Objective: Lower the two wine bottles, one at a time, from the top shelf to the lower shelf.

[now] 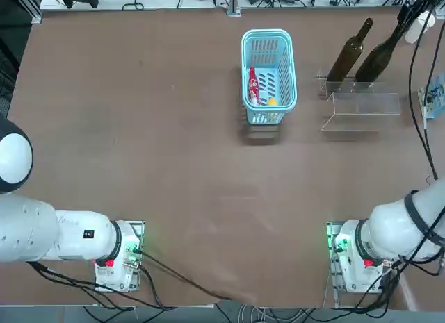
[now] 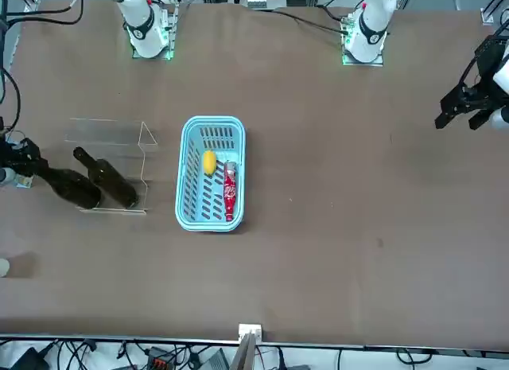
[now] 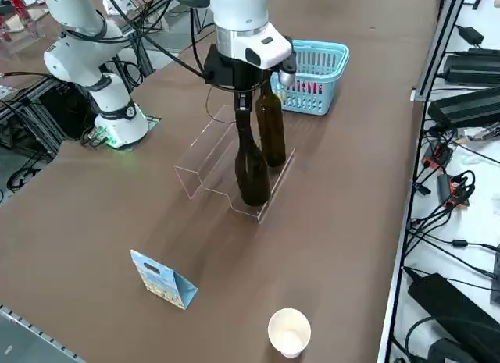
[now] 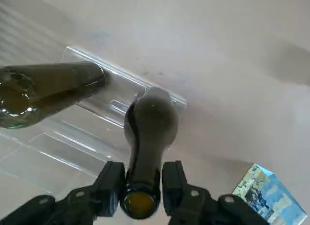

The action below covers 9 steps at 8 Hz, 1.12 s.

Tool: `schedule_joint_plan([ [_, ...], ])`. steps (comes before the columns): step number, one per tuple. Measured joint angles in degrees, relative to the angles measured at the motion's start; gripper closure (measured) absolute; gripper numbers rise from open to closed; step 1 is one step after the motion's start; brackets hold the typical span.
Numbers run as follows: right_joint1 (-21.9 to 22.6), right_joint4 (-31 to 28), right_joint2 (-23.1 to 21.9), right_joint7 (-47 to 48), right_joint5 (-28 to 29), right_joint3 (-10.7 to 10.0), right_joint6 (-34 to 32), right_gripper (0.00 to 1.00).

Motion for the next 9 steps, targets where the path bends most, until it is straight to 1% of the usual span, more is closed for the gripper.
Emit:
schedule_joint_plan([
  [1,0.02,0.21,-0.12,0.0,0.0,0.0,-0.11,0.46],
  [3,0.02,0.93,-0.28,0.0,0.0,0.0,-0.15,0.14],
  [4,0.02,1.3,-0.56,0.0,0.01,0.01,-0.29,0.01],
  [7,0.02,1.97,-1.48,-0.01,0.02,0.02,-2.96,0.01],
  [8,0.04,3.54,-1.63,-0.01,0.02,0.06,-4.18,0.01],
  [9,0.13,6.31,-1.93,-0.01,0.03,0.12,-6.33,0.0],
])
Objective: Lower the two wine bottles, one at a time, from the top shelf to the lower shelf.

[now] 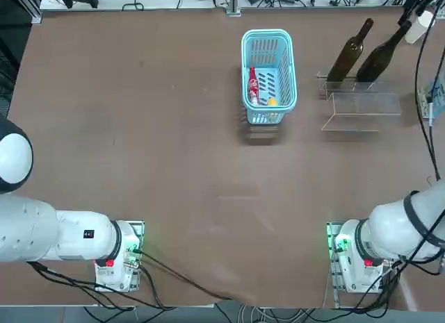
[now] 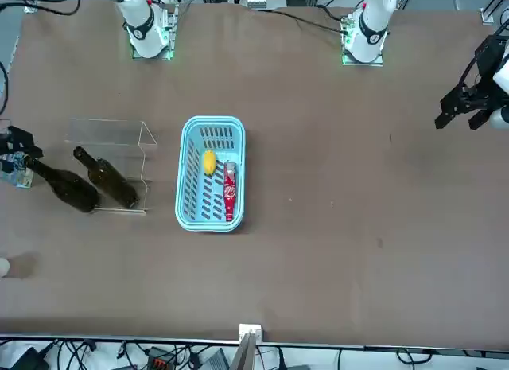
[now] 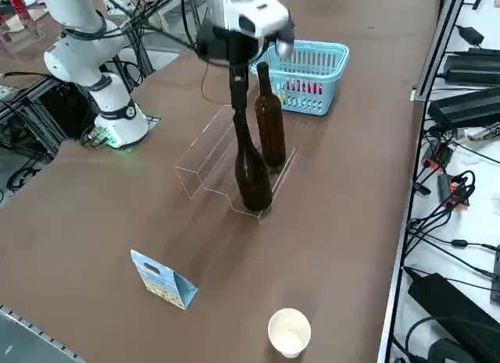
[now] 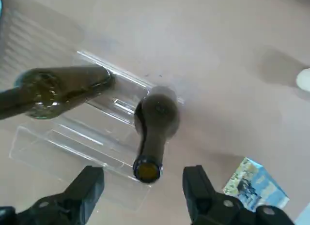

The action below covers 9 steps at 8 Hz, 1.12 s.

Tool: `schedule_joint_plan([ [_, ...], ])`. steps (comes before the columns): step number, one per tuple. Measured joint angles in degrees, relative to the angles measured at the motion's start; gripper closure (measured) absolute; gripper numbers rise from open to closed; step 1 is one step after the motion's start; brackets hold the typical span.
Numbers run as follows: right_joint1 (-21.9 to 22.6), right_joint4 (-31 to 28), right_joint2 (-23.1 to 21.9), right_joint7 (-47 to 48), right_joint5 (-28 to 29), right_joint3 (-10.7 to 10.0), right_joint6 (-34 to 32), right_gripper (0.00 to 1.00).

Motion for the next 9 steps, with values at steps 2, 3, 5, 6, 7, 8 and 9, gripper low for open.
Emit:
schedule_joint_plan([
  [2,0.29,5.11,-0.97,0.0,0.31,0.24,-4.23,0.0],
  [3,0.35,6.87,-1.24,0.0,1.86,0.24,-6.1,0.0],
  [5,0.4,10.31,-1.61,2.84,5.62,0.24,-10.28,0.0],
  [6,0.53,11.63,-2.13,7.11,6.31,0.3,-11.85,0.0],
  [7,0.81,12.29,-3.32,11.84,6.65,0.67,-12.77,0.0],
  [8,1.76,12.34,-4.88,17.58,6.7,1.15,-14.07,0.0],
  [9,2.96,12.21,-6.01,23.08,6.7,1.51,-15.6,0.0],
])
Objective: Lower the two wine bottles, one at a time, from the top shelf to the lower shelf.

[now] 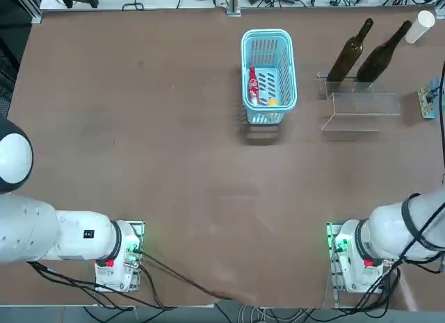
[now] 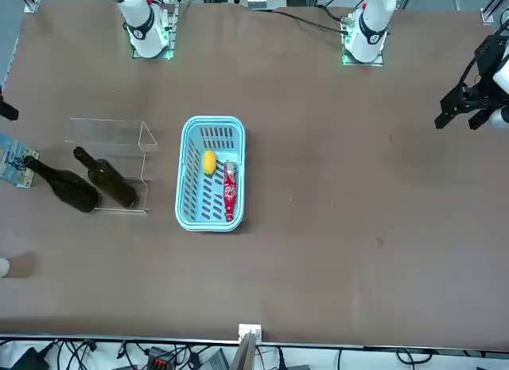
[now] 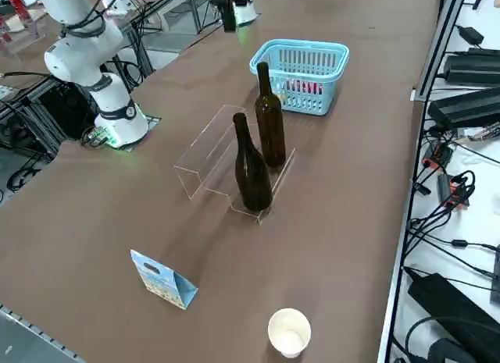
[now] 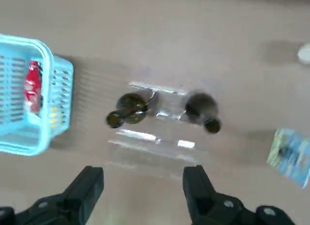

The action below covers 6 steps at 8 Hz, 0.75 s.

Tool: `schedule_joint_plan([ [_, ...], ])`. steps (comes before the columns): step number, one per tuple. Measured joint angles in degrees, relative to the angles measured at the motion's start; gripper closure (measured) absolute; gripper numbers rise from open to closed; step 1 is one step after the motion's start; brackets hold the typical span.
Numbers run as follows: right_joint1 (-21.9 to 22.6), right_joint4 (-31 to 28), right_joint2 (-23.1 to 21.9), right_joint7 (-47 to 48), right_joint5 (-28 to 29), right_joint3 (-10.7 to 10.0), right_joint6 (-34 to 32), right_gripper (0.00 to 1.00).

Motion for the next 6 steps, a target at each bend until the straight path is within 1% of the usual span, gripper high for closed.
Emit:
schedule_joint_plan([
  [1,1.13,-0.5,-0.58,3.99,0.0,0.13,-0.63,0.0],
  [3,2.85,-3.21,-1.27,8.52,-0.01,0.21,-0.61,0.0],
  [6,4.14,-8.65,-3.78,9.58,-0.17,0.21,1.07,0.0],
])
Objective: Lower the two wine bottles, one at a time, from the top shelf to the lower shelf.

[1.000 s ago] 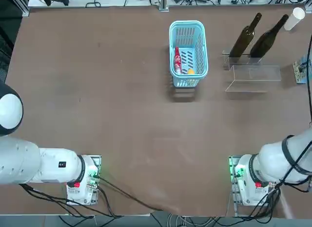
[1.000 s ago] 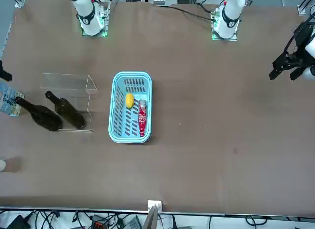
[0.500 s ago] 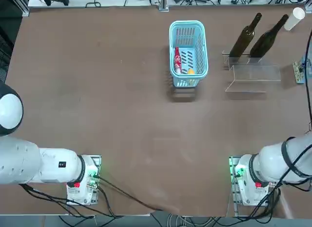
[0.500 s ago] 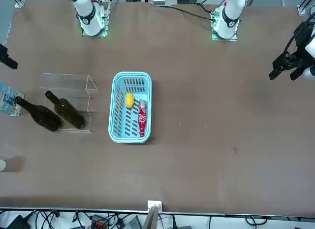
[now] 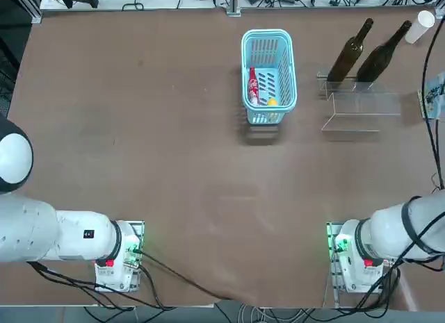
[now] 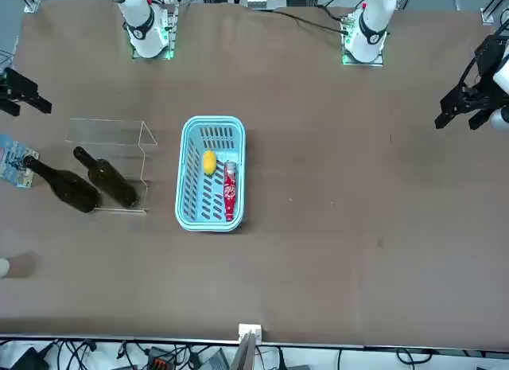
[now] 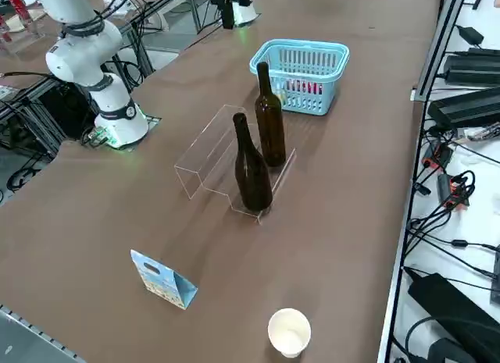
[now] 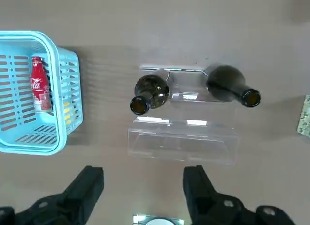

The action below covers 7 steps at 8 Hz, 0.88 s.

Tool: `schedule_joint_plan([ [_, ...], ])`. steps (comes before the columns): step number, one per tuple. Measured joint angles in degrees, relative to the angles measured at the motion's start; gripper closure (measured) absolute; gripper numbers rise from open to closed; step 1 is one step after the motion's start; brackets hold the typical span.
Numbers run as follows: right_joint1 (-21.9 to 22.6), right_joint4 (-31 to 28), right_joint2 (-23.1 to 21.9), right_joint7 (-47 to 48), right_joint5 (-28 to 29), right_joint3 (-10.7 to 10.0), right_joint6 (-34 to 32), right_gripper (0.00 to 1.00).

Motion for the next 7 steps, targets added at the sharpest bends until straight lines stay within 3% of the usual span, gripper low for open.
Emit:
schedule_joint_plan([
  [4,1.82,-12.25,-8.11,0.4,-3.82,3.39,6.12,0.0],
  [7,4.77,-14.89,-10.06,0.42,-3.97,3.39,6.55,0.0],
])
